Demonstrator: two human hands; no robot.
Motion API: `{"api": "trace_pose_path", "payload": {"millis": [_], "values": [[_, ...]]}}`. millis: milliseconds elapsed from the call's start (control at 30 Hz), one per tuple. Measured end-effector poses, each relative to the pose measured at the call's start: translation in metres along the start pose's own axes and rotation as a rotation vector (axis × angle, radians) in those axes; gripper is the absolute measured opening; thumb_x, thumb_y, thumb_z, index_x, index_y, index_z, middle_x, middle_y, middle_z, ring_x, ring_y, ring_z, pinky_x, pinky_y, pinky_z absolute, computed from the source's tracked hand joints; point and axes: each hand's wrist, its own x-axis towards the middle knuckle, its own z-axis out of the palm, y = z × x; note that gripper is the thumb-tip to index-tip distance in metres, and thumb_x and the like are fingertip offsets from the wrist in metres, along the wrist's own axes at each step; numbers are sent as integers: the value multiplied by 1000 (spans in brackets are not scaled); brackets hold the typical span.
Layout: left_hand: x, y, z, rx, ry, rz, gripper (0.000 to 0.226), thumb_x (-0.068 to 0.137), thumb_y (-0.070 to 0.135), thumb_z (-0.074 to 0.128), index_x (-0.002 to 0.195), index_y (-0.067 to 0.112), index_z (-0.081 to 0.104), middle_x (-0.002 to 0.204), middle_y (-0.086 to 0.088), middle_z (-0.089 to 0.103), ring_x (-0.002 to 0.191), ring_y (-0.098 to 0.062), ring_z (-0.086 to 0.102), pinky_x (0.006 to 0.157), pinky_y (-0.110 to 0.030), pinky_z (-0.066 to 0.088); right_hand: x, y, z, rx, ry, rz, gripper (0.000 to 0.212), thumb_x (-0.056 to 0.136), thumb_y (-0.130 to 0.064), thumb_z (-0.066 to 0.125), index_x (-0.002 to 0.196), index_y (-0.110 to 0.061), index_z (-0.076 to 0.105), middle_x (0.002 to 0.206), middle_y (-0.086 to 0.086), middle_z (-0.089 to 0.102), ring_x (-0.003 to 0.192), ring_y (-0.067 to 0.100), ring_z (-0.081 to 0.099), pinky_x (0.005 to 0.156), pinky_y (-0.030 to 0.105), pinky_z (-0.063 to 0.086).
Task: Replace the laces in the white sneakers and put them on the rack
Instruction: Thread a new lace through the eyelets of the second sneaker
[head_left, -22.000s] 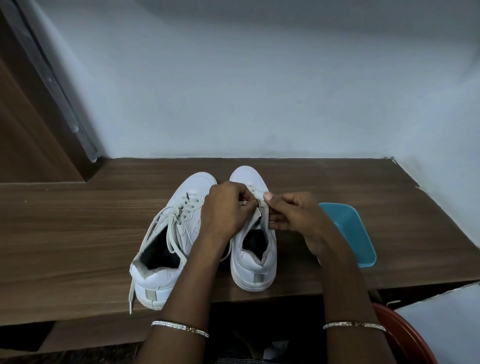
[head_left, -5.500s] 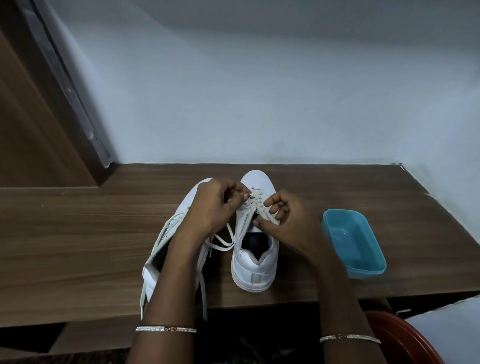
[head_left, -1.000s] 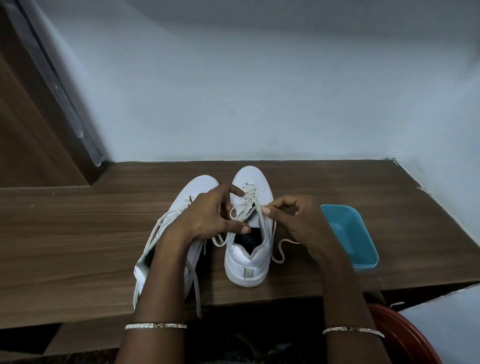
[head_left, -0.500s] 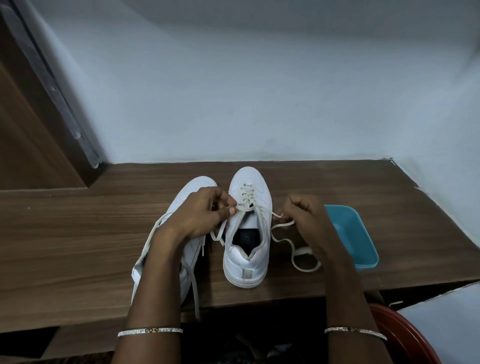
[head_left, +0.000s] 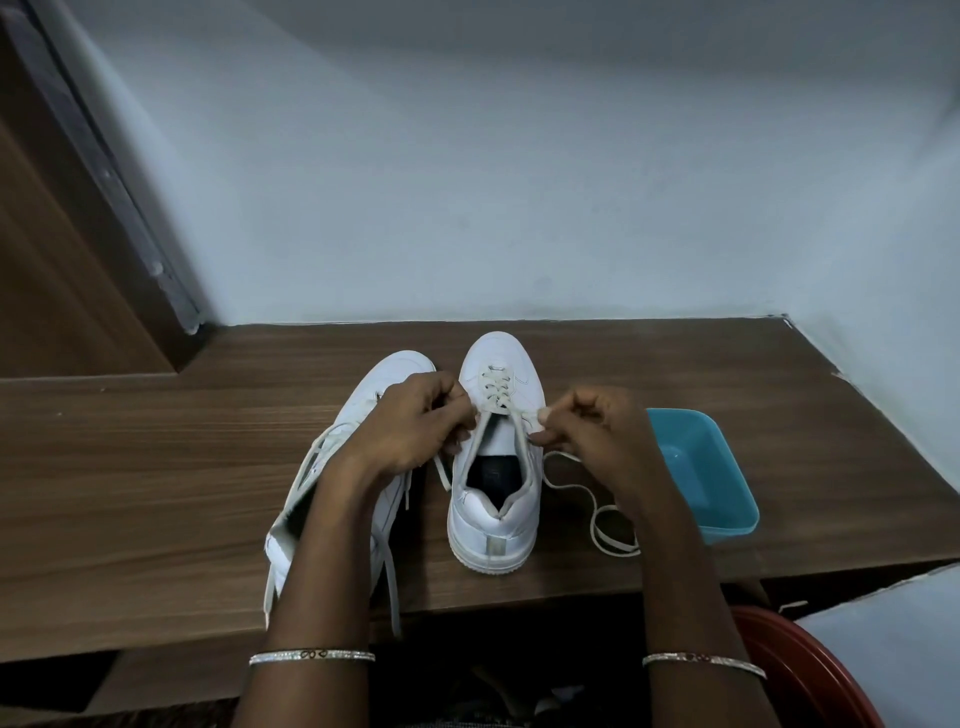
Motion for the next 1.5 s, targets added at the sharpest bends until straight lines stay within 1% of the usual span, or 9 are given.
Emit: {"api": "trace_pose_path", "payload": {"millis": [133,267,400,533,733,1000,1200,1333,1500], "values": [[-1,1,0,-5,15,10,19,92,15,56,75,6,57,67,-6,69,62,-24,66,72,-45,56,-2,-3,2,-52,108,8,28,88,-7,60,61,-4,51,68,21,65,62,18,74,63,45,53],[-2,3,2,46,45,44,15,91,12,58,76,9,58,61,4,66,54,-14,59,56,-31,47,-2,-3,5,-129,114,-24,34,84,-7,65,55,-15,49,60,15,64,56,15,72,59,41,53],[0,1,1,27,61,53,8,91,14,62,88,19,68,75,-2,71,64,-9,59,65,-33,48,1,-2,4,-154,32,-55,14,80,-7,67,72,-19,69,69,4,70,61,18,72,64,43,61],[1,3,5,118,58,100,7,86,28,74,88,23,70,70,-1,65,64,-10,59,67,-36,50,1,-5,9,-133,-58,-108,8,82,-17,75,87,-22,76,73,-1,72,70,18,71,70,39,60],[2,5,5,282,141,136,15,80,36,78,76,25,70,76,-6,67,71,-18,62,67,-34,48,2,-1,5,-75,-31,-58,9,88,-14,74,81,-8,74,69,3,73,68,14,74,76,46,61],[2,3,8,139,185,127,11,73,34,85,76,25,79,56,-2,55,54,-9,43,57,-28,36,3,6,8,-27,11,-9,15,89,-8,72,76,-9,65,77,6,72,73,17,76,74,51,62],[-2,2,1,199,140,90,19,81,37,78,73,19,75,52,9,51,51,-4,42,55,-24,35,0,4,2,22,-31,8,11,89,-13,73,81,-6,70,77,10,74,74,17,75,77,45,62],[-3,0,-4,241,78,59,28,86,41,72,70,19,73,66,-2,67,62,-10,57,65,-29,46,-1,3,-4,-72,-75,10,18,90,-26,73,80,-11,71,69,7,74,67,15,74,72,35,59],[-9,13,-5,-199,-21,-8,36,94,38,61,70,13,67,58,0,55,53,-9,44,51,-19,36,-5,-5,-12,204,-124,52,35,92,-39,66,71,-11,68,59,8,60,59,18,60,62,28,46]]}}
